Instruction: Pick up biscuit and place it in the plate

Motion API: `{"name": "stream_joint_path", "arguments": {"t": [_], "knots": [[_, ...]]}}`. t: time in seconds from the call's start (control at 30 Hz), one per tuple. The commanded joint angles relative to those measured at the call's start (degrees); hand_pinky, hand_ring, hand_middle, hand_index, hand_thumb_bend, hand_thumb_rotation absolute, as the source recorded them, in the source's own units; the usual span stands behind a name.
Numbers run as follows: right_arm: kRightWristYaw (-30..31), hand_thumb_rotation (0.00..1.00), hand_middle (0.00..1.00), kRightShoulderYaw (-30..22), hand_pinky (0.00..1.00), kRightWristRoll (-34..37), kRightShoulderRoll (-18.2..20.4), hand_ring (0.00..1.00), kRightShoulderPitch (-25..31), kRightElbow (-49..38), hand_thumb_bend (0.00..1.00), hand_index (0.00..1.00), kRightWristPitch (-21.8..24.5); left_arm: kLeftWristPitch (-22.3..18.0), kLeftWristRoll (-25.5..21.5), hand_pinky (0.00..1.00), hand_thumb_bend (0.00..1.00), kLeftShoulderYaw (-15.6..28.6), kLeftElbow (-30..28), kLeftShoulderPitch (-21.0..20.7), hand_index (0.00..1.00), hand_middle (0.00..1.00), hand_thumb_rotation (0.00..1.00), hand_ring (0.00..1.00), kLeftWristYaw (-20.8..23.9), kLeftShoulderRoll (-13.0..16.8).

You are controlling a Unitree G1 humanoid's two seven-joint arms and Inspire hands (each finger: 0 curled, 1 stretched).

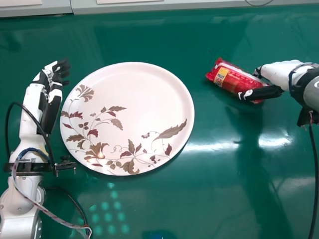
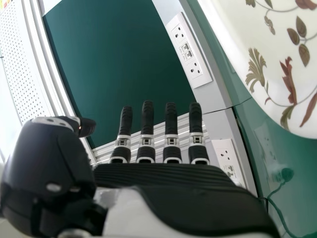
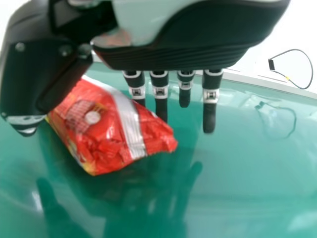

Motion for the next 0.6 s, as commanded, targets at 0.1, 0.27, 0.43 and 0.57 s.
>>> {"name": "stream_joint_path", "arguments": {"t": [0.1,0.27,0.43,0.57], "knots": [[-0.59,0.65,0.9,2.03,0.77,-1.96,1.0,0.85,-2.89,3.44,1.0,0.9,-0.02,-0.31,0.04,0.77,0.3,-0.01,-0.34,0.8,0.86,0.85,0.0,0.84,0.19,-0.38],[-2.49,0.59,0.86,4.37,0.66,-4.81,1.34,0.78,-4.43,6.07,1.0,0.88,-1.25,-0.16,0.22,0.78,0.29,0.01,-0.5,0.88,0.87,0.85,0.01,0.84,0.13,-0.24],[-4.72,0.4,0.82,5.3,0.6,-5.69,2.49,0.74,-5.14,8.18,1.0,0.84,-1.46,-0.7,0.33,0.78,0.29,0.27,-0.43,0.66,0.86,0.85,0.01,0.84,0.24,0.0],[-5.65,0.3,0.77,5.63,0.55,-5.8,3.19,0.69,-5.6,9.43,1.0,0.8,-1.27,-1.0,0.34,0.76,0.3,0.5,-0.3,0.62,0.85,0.84,0.0,0.82,0.54,-0.06]]}}
